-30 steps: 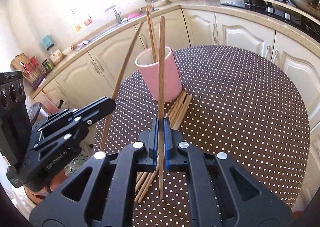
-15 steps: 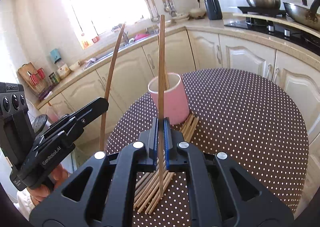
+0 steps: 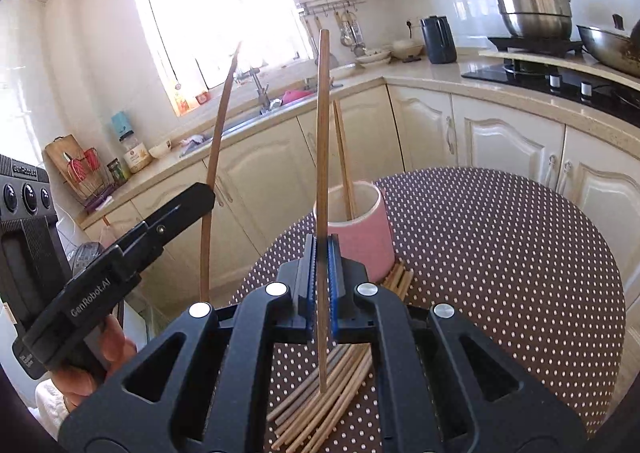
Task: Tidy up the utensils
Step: 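Lift the new chopsticks with both tools and carry them above the pink cup, then lower both held chopsticks into the pink cup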
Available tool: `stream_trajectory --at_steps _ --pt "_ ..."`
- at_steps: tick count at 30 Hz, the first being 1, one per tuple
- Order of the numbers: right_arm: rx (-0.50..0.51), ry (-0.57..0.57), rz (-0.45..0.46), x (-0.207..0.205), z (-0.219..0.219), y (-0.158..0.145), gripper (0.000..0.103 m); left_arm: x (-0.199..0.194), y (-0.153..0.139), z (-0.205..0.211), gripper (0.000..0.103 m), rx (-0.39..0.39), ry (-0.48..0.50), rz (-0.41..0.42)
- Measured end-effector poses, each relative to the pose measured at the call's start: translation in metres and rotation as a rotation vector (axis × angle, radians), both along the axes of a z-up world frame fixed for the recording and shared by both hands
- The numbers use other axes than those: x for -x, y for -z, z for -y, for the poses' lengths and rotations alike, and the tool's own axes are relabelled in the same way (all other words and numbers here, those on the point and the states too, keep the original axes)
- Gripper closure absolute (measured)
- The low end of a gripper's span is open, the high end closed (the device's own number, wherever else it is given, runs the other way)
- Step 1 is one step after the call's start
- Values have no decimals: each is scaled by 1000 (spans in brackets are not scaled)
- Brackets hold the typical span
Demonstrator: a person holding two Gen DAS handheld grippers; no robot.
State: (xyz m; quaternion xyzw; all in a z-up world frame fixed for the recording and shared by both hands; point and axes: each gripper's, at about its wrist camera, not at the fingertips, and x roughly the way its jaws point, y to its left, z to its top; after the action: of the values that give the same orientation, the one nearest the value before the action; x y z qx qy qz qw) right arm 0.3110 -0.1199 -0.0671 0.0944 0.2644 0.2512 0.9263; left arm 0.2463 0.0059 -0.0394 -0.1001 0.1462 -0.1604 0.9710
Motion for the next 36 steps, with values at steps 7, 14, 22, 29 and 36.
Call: stream_trajectory --at_steps 7,14,22,29,36 --pt "-40 -3 75 -18 -2 -18 97 -20 -16 -11 98 31 -25 64" --pt "-67 5 163 -44 -8 -40 97 -55 -26 -23 98 49 -54 116" --pt "-81 31 251 -80 -12 -55 97 -106 -20 -32 98 112 -85 132" --pt "-25 41 263 -106 -20 -39 97 -138 -2 -22 98 157 -60 138" --pt "2 30 222 -116 -20 -11 97 -159 28 -14 98 169 -75 123"
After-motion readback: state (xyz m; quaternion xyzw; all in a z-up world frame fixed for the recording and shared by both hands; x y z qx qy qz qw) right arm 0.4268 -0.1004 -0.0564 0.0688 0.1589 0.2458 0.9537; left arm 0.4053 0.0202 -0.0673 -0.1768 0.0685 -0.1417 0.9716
